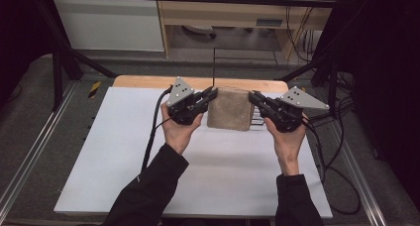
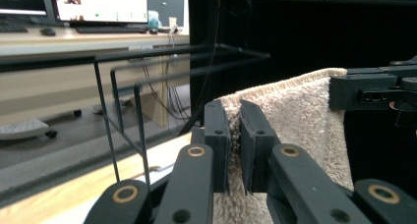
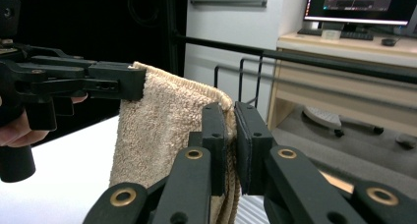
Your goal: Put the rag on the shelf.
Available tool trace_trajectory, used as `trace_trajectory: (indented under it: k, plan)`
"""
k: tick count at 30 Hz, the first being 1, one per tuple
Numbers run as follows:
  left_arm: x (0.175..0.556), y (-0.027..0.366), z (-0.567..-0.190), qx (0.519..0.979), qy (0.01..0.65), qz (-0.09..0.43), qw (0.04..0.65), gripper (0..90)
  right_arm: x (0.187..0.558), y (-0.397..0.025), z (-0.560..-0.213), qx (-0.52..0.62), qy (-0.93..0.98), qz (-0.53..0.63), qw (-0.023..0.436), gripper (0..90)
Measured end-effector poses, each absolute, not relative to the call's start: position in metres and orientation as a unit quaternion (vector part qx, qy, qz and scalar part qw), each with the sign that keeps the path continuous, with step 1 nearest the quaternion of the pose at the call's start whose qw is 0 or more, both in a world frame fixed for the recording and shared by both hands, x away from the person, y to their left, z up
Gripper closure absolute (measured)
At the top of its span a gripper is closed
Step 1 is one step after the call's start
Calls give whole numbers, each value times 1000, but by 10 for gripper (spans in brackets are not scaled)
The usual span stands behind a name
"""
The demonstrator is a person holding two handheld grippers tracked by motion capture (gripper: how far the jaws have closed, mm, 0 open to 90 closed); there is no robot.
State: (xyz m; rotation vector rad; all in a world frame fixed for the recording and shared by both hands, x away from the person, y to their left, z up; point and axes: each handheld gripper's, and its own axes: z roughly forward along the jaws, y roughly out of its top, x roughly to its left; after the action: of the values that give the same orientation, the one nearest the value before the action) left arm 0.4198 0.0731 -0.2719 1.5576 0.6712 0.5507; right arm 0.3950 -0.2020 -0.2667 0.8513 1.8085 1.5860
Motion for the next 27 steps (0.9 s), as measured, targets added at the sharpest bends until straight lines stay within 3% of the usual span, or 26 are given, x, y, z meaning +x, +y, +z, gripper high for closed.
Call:
trace_trajectory:
  k: [27]
  plan:
    - [455, 46, -212, 649, 268, 271, 658, 832, 424, -222, -205, 305, 640, 611, 351, 841]
